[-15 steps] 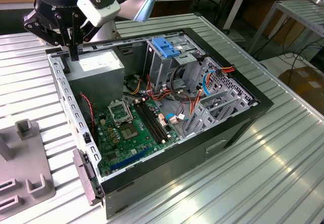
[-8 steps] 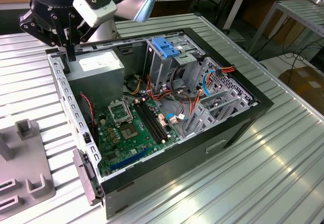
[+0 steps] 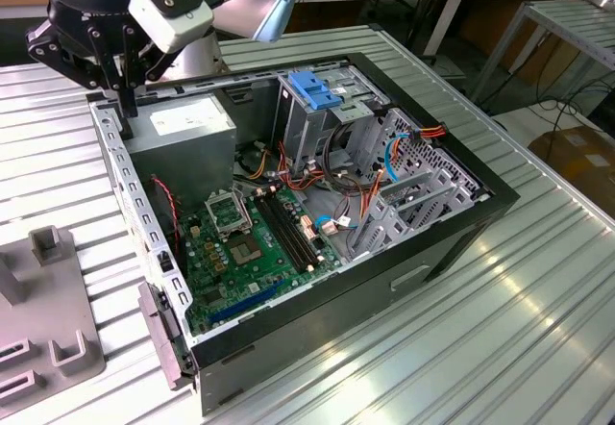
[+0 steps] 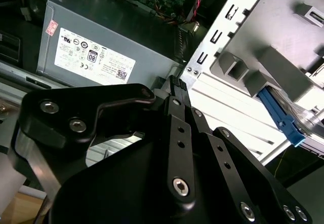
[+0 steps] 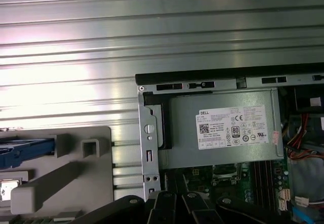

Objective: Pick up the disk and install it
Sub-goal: 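Reach for the disk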

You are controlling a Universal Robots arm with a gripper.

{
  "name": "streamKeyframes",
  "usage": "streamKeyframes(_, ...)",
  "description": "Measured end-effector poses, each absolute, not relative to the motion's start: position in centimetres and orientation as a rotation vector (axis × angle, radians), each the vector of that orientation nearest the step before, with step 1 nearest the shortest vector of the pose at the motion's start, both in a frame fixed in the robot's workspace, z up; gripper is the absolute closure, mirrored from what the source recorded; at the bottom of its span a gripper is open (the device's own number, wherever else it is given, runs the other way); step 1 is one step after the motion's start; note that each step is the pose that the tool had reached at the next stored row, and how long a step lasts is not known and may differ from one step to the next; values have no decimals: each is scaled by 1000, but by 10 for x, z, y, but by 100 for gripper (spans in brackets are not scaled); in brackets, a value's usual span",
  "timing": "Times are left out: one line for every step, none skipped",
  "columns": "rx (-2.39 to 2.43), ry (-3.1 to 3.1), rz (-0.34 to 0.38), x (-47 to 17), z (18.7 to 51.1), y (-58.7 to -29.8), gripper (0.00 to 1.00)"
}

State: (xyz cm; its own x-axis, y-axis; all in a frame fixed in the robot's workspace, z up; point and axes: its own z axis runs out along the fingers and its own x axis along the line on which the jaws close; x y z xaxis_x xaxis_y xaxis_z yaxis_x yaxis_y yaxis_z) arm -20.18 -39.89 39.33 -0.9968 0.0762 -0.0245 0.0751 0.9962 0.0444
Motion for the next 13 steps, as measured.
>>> streamKeyframes(118,3113,68,-203,393,-399,90)
streamKeyframes(118,3113,68,-203,393,-399,90)
streamKeyframes(118,3113,68,-204,393,-399,90)
streamKeyframes(118,3112,68,-205,393,-399,90)
streamKeyframes(118,3112,68,-205,393,-399,90)
streamKeyframes(118,3113,68,-206,393,-399,90)
streamKeyframes(118,3112,68,-206,393,-399,90)
streamKeyframes(118,3112,68,-207,393,-399,90)
streamKeyframes(118,3112,68,-208,393,-399,90)
streamKeyframes(118,3112,68,-208,393,-399,90)
streamKeyframes(118,3113,68,-209,393,-399,90)
streamKeyframes(118,3112,68,-210,393,-399,90)
streamKeyframes(118,3112,68,-210,393,-399,90)
